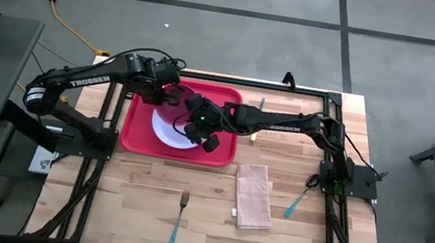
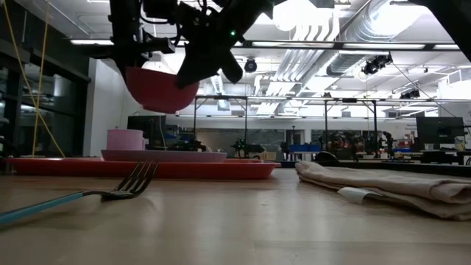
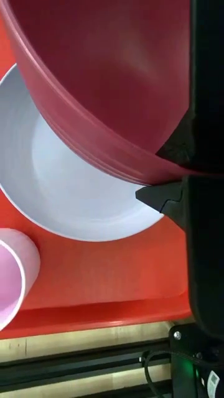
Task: Set up tray
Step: Put the pink bowl on the purple plate
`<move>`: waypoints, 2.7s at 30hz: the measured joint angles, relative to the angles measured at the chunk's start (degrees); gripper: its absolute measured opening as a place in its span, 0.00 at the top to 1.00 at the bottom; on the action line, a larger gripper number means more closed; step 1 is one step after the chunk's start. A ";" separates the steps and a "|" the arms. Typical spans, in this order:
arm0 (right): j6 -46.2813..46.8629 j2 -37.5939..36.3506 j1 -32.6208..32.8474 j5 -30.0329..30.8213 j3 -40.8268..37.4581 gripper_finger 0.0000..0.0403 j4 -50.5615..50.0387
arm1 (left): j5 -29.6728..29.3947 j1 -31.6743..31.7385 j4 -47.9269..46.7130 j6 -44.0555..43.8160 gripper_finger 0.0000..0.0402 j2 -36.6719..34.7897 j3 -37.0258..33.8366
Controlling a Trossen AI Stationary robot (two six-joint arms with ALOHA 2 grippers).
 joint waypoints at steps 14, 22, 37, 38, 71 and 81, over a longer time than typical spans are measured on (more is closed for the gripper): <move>-0.38 -2.56 0.33 7.91 -0.15 0.53 -2.72 | 0.06 5.36 0.25 3.64 0.96 1.01 0.09; -0.42 -5.62 0.35 10.78 -0.15 0.54 -6.25 | 1.32 7.99 0.18 6.04 0.96 1.74 0.03; 10.88 -7.38 -1.98 13.45 -0.11 0.55 -22.65 | 4.01 7.85 2.29 7.66 0.96 8.43 -0.04; 12.11 -7.38 -2.22 13.12 -0.11 0.55 -23.88 | 4.03 7.85 2.63 8.01 0.96 8.68 -0.04; 25.59 -19.35 -13.46 2.61 -0.07 0.61 -31.05 | 10.66 7.80 13.98 9.05 0.96 10.03 -8.44; 25.20 -25.41 -15.32 -6.06 -0.07 0.62 -29.95 | 13.19 7.82 18.55 9.11 0.97 10.00 -12.97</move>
